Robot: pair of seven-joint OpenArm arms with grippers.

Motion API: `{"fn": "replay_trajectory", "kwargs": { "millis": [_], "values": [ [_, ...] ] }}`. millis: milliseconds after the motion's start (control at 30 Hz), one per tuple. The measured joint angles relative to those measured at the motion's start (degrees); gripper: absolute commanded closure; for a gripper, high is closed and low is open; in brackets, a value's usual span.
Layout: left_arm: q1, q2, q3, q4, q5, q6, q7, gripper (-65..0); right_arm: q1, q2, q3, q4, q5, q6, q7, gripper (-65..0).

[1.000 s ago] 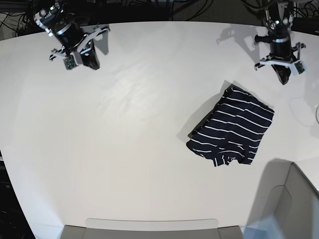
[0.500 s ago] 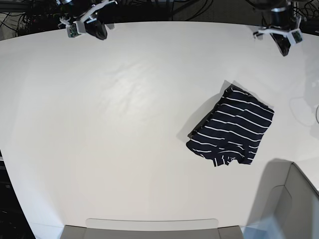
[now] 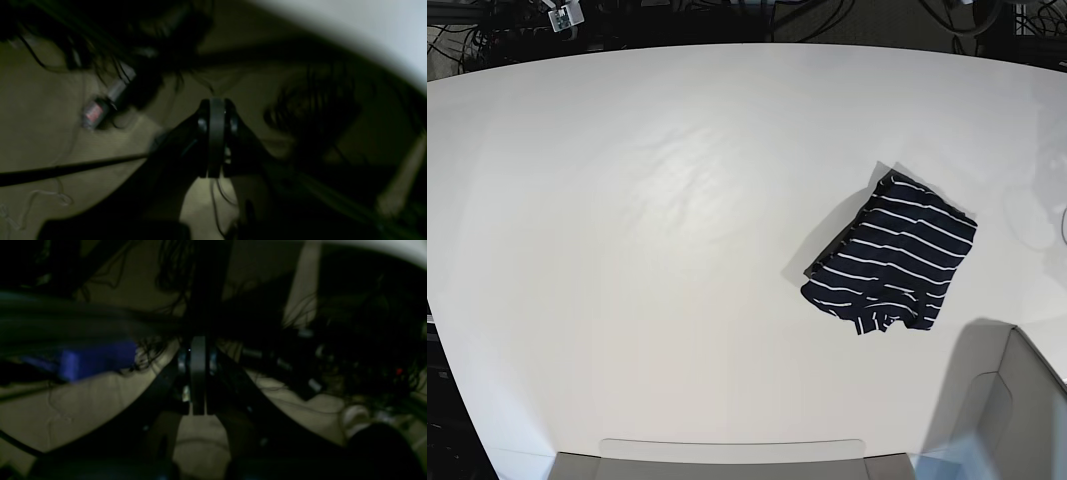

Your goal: Fold the T-shirt properly

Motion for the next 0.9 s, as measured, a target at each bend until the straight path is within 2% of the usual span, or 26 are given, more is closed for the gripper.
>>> {"fn": "replay_trajectory", "kwargs": {
  "millis": [133,267,367,500,533,600,633,700,800,833,900],
  "values": [
    [-3.23,0.07,2.54,-10.71,-0.20,0.44,-3.26,0.0,5.40,1.03,0.09,-10.69,-6.82,-1.38,5.46,0.0],
    [-7.21,-0.33,4.81,-24.76,-0.07,0.46,-11.63,0.0,12.35,-1.92,0.28,-24.79,-17.07,-1.01,13.88,0.0],
    [-10.54,-0.48,6.91,-35.65,0.02,0.20,-16.24,0.0,16.61,-2.58,0.24,-36.54,-21.20,-0.22,19.21,0.0],
    [-19.39,-0.39,10.78,-55.87,0.20,0.33,-21.81,0.0,24.06,-0.55,0.39,-55.39,-25.79,-0.83,25.00,0.0],
    [-22.32,-0.79,12.02,-61.33,-0.04,0.09,-20.92,0.0,26.38,0.15,0.35,-60.02,-27.45,-0.79,25.18,0.0],
    [-28.09,-1.38,15.06,-72.48,0.15,-0.44,-24.22,0.0,31.56,1.29,0.39,-70.44,-29.03,-1.11,25.55,0.0],
    [-31.28,-1.62,15.87,-77.68,0.04,-2.64,-24.44,0.0,34.25,2.12,0.39,-75.67,-30.69,-0.74,25.75,0.0],
    [-36.98,-1.81,16.15,-87.60,-0.07,-9.11,-26.75,0.0,40.04,3.96,0.33,-86.40,-32.61,-0.81,25.81,0.0],
    [-42.95,-1.92,13.49,-87.58,-0.44,-19.41,-25.57,0.0,46.10,6.14,0.28,-95.03,-36.94,-1.40,24.70,0.0],
    [-44.89,-1.92,13.42,-87.67,-0.42,-21.73,-22.36,0.0,47.19,6.36,0.28,-94.95,-38.40,-2.21,24.57,0.0],
    [-48.46,-2.91,13.42,-87.58,-0.11,-26.16,-17.42,0.0,49.24,5.95,0.28,-94.75,-40.30,-9.03,23.85,0.0]
  ]
}}
